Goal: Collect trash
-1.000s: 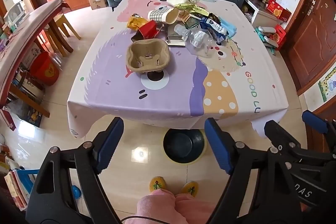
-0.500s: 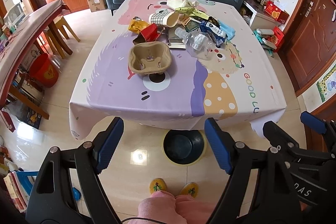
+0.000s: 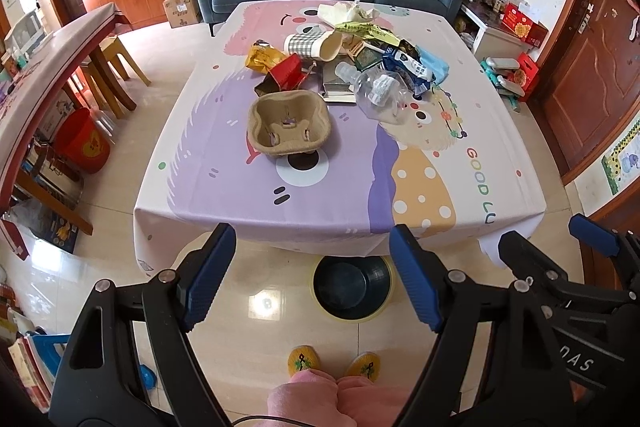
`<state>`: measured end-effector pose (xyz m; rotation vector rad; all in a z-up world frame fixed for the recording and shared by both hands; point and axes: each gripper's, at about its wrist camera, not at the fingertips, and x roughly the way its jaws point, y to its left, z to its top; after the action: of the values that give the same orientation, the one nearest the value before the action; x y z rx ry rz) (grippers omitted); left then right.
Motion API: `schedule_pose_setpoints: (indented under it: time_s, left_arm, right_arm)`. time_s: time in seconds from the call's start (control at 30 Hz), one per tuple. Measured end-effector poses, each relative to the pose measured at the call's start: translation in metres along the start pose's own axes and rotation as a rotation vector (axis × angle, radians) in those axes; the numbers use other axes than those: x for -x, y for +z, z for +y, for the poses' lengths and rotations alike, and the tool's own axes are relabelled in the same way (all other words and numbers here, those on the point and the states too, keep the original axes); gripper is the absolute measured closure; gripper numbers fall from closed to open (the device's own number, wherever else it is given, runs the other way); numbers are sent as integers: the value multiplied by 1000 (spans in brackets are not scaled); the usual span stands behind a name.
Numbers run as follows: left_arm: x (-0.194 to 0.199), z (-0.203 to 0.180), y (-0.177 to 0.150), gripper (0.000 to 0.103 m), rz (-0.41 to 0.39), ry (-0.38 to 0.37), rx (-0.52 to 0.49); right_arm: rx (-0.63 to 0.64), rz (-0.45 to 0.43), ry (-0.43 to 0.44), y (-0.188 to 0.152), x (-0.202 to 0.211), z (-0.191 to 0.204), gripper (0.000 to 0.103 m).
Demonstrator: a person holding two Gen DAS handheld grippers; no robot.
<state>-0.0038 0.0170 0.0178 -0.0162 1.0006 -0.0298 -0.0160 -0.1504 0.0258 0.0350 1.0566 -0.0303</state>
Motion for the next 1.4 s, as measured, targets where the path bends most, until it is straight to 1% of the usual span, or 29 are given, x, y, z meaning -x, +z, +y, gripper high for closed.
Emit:
schedule_pose_setpoints:
  time_s: [0.23,0.63,0.87,1.1,1.27,1.4]
  left_arm:
    - [-4,6,7,26,-5,4,4]
    - [-4,4,6,26,-4,3,4]
    - [-5,7,11,26,-7,-2,0]
    - [-9,13,17,26,-17,-9,-25]
    - [-9,17,19,26,-35,-16,-37]
    - [-8,26,23,26,-49,-31,-28]
  right_arm:
    - [-2,1,0,1,-2,0,6]
    - [-10,-1,12,8,-6,6,6]
    - [-22,-7,-5,9,-9,8,6]
    - [-33,-15,-20,9,-9,13,6]
    - [-24,-24,-33,12,-7,21,6]
    - [-18,-32,-46,15,-5,25,6]
